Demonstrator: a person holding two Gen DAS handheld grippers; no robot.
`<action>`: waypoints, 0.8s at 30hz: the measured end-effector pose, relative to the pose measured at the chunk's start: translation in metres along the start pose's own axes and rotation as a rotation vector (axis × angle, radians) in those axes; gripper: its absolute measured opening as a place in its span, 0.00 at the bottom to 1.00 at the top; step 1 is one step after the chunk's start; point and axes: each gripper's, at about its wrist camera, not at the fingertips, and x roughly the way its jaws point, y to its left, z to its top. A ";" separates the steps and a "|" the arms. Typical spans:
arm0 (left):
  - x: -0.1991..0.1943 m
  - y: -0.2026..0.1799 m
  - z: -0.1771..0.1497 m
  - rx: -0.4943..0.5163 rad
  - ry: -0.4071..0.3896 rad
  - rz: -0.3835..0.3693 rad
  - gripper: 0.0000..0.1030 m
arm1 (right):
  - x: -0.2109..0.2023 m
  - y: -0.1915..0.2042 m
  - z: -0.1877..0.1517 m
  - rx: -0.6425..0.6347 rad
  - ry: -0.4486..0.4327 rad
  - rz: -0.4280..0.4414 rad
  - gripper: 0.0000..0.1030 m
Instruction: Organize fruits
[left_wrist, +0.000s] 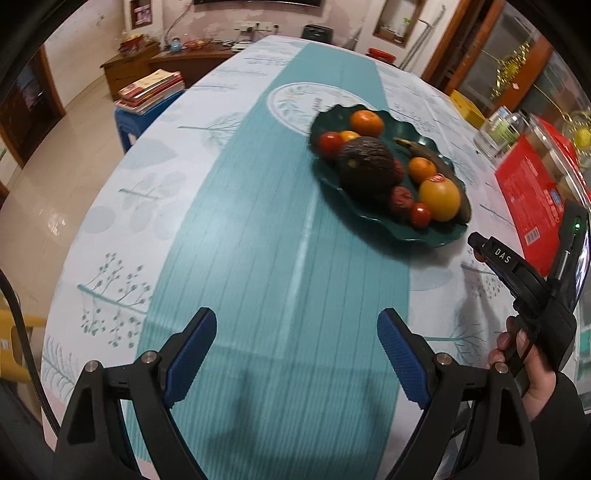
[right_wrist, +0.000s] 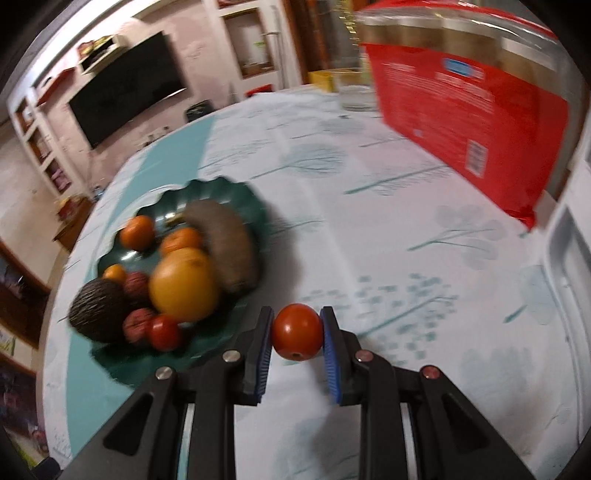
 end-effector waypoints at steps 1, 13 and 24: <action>-0.001 0.004 -0.001 -0.010 -0.002 0.002 0.85 | 0.000 0.007 -0.002 -0.013 0.000 0.017 0.24; -0.017 0.040 -0.005 -0.081 -0.040 0.009 0.85 | -0.002 0.065 -0.012 -0.132 0.011 0.146 0.25; -0.044 0.054 -0.007 -0.067 -0.092 -0.020 0.85 | -0.022 0.079 -0.020 -0.140 0.000 0.192 0.54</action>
